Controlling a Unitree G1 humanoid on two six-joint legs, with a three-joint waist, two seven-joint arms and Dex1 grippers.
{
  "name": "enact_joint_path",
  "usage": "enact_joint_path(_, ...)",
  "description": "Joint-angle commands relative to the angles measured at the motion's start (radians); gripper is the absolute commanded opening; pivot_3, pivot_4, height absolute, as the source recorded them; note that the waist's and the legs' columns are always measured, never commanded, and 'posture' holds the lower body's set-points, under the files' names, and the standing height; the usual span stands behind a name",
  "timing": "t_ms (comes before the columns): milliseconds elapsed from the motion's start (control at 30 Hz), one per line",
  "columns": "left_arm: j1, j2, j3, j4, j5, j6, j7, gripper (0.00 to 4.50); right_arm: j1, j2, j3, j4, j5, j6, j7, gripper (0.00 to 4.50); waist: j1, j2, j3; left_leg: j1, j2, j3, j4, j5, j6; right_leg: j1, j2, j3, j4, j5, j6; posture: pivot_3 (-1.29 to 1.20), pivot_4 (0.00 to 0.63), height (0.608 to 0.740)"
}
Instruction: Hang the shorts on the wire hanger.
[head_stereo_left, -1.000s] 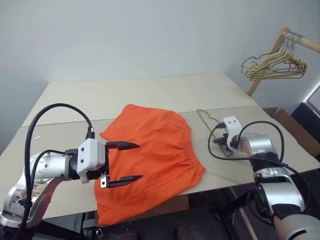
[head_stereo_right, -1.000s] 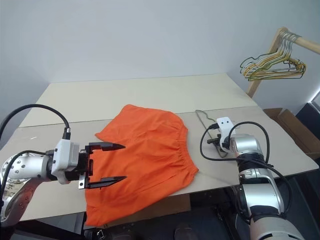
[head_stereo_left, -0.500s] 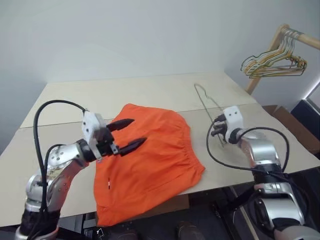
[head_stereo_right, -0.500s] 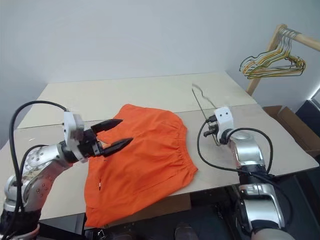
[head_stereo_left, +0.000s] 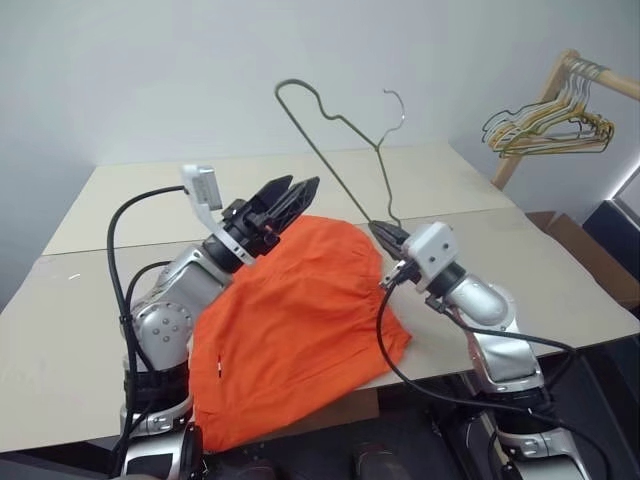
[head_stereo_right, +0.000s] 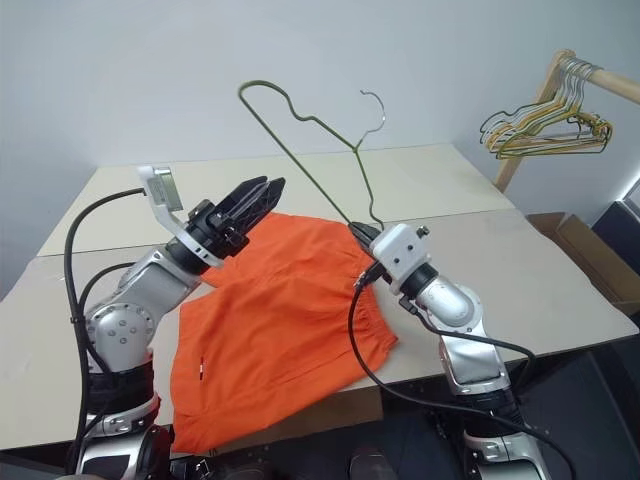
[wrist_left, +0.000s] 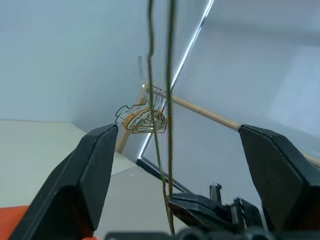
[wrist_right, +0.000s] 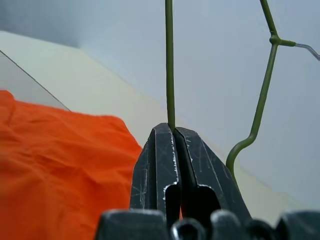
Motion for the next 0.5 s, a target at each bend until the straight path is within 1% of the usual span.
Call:
enact_joint_path(33,-0.033,-0.006,0.010,-0.016,-0.030,-0.003,0.021,4.16,0.000,0.001,0.006,-0.038,-0.017,-0.083,-0.004,0.04,0.000,0.000,0.000,0.000,0.000,0.000,0.000,0.000,0.000,0.000,0.000,0.000,0.000,0.000,0.000,-0.07,0.000,0.740)
enact_joint_path(233,-0.035,-0.015,0.002,-0.024,-0.033,-0.011,0.038,4.16,0.009,-0.001,0.026,-0.015,-0.044,-0.137,-0.005,0.04,0.001,0.000,0.000,0.000,-0.001,0.000,0.000,0.000,0.000,0.001,0.000,0.000,0.000,0.000,0.000,-0.06,0.000,0.740)
enact_joint_path(333,-0.038,-0.021,-0.003,-0.029,-0.030,-0.014,0.050,3.58,0.007,0.002,0.037,-0.001,-0.064,-0.151,-0.015,0.00,0.001,0.000,0.000,0.001,-0.001,0.000,0.000,0.000,0.000,0.001,0.000,0.000,-0.001,0.000,0.000,-0.06,0.000,0.740)
enact_joint_path(500,-0.038,-0.020,-0.004,-0.029,-0.026,-0.014,0.066,1.92,0.009,0.004,0.047,0.011,-0.089,-0.152,-0.021,0.00,0.002,0.000,0.000,0.001,-0.001,0.000,0.000,0.000,0.000,0.001,0.000,0.000,-0.001,0.000,0.000,-0.06,0.000,0.740)
